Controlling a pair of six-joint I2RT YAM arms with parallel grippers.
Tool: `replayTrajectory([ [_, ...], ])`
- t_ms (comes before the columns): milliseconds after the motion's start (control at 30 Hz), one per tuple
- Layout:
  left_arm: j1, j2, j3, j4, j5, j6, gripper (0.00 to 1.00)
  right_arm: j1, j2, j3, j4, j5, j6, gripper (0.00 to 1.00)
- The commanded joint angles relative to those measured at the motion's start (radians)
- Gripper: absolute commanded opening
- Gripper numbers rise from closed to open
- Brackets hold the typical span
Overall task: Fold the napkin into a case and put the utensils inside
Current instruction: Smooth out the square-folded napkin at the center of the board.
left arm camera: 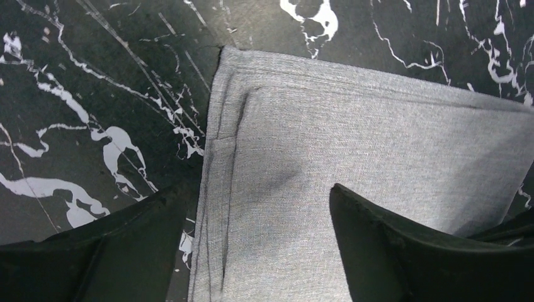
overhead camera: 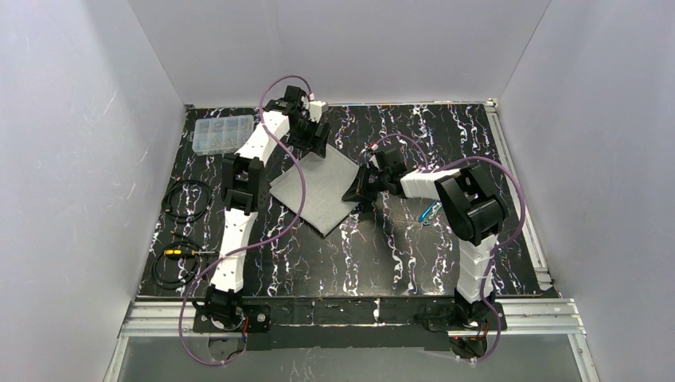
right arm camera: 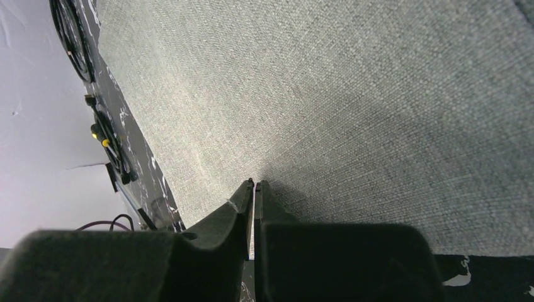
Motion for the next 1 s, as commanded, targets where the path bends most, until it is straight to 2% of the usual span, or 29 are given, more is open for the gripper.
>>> replayTrajectory([
  [0, -0.015, -0.022, 0.019, -0.004, 0.058, 0.012, 0.74, -0.004, 0.015, -0.01, 0.053, -0.019, 0.006, 0.13],
  [300, -0.028, -0.003, 0.028, 0.02, 0.048, -0.001, 0.64, -0.005, 0.029, -0.007, 0.061, -0.028, 0.012, 0.12],
  [400, -0.031, 0.004, 0.026, 0.02, 0.049, -0.006, 0.55, -0.004, 0.031, -0.009, 0.062, -0.03, 0.012, 0.13],
  [767, -0.029, 0.02, 0.023, 0.024, -0.028, -0.031, 0.56, -0.004, 0.025, -0.015, 0.071, -0.041, 0.021, 0.12],
  [967, -0.03, 0.025, 0.009, 0.009, 0.024, -0.03, 0.37, -0.005, 0.028, -0.017, 0.072, -0.042, 0.024, 0.12],
])
